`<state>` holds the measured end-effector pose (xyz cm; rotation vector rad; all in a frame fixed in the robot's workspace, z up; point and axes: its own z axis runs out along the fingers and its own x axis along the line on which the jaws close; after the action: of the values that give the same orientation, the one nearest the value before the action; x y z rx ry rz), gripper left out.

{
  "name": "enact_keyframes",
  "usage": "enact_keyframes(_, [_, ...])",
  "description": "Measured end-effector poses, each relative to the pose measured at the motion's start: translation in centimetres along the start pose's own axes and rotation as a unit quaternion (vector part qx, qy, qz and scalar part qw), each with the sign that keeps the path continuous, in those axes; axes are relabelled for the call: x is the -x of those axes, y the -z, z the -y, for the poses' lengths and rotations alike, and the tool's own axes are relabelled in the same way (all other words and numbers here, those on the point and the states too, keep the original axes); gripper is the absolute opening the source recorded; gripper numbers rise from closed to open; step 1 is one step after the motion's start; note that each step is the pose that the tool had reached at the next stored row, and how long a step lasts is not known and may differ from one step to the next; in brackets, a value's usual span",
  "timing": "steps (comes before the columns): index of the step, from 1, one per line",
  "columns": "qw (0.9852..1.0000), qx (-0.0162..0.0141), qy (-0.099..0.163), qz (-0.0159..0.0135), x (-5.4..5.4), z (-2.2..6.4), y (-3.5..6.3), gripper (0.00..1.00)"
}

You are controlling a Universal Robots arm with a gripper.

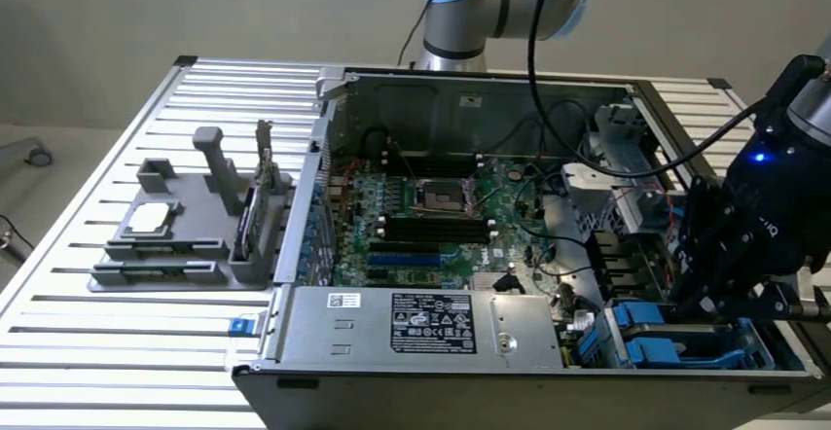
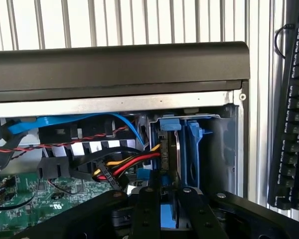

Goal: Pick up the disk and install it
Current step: 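Insert the first disk wire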

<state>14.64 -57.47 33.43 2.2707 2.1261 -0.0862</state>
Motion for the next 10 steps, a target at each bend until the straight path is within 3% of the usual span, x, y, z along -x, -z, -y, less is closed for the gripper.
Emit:
enact_keyframes(2, [1.0000,-0.0018,0.000,-0.0001,0.10,0.00,-0.01,0.24])
enact_keyframes(3, [1.0000,-0.0026,0.000,0.0001,0.14,0.00,0.00,0.31])
enact_keyframes(10, [0.9999,-0.0100,-0.001,0.0006,0.38,-0.01,0.21,0.31])
